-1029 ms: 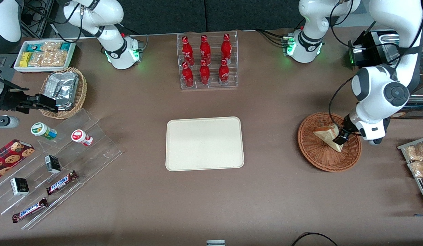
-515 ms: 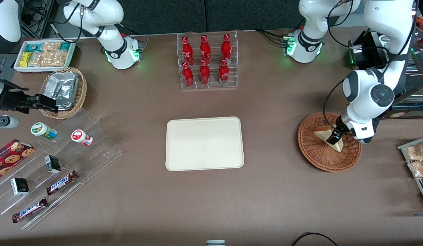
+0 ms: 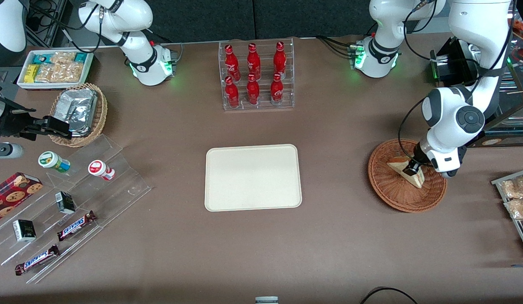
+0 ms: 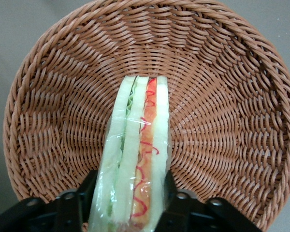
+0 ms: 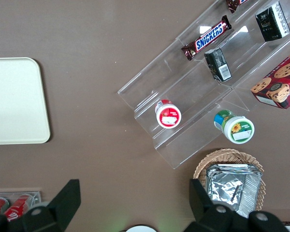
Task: Place sandwich from basket to tray
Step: 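Lower the left gripper and close it on the sandwich, then lift the sandwich and carry it over the cream tray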
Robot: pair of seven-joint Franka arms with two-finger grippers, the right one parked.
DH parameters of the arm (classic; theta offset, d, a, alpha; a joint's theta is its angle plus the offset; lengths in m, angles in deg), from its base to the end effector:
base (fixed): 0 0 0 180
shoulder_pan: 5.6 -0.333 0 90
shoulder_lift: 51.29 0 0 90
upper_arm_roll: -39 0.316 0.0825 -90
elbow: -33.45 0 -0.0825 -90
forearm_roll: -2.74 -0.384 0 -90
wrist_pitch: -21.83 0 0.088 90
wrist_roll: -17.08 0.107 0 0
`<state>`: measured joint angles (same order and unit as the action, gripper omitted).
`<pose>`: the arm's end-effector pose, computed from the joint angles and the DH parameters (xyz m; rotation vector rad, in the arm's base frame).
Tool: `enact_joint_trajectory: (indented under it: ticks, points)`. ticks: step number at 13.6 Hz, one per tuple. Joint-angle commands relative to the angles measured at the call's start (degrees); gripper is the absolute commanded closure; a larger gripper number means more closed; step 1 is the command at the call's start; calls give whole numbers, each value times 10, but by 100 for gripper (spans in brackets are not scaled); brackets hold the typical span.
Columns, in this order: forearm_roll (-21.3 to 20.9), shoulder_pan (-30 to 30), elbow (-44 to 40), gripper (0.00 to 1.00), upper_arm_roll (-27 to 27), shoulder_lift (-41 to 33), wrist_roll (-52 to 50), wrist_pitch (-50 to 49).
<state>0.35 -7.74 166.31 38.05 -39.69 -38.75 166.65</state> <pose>0.5233 0.0104 0.2550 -2.7716 -1.4456 -0.0238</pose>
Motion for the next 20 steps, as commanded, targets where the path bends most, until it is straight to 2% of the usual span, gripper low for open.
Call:
enact_joint_trajectory:
  ticks: [1,3,6,8,12,16,18,20]
  points:
    - [-5,4,6,70,2,-1,-1,8]
    - [-5,4,4,75,2,-3,-4,3]
    - [-5,4,-10,75,1,-19,-2,-33]
    - [-5,4,-53,75,-12,-31,-1,-107]
    - [-6,4,-193,75,-52,-37,0,-303]
    - [-6,4,-257,75,-116,-56,1,-381]
    - [-9,4,-310,75,-162,-42,1,-443]
    - [-9,3,-346,75,-206,-35,-3,-457]
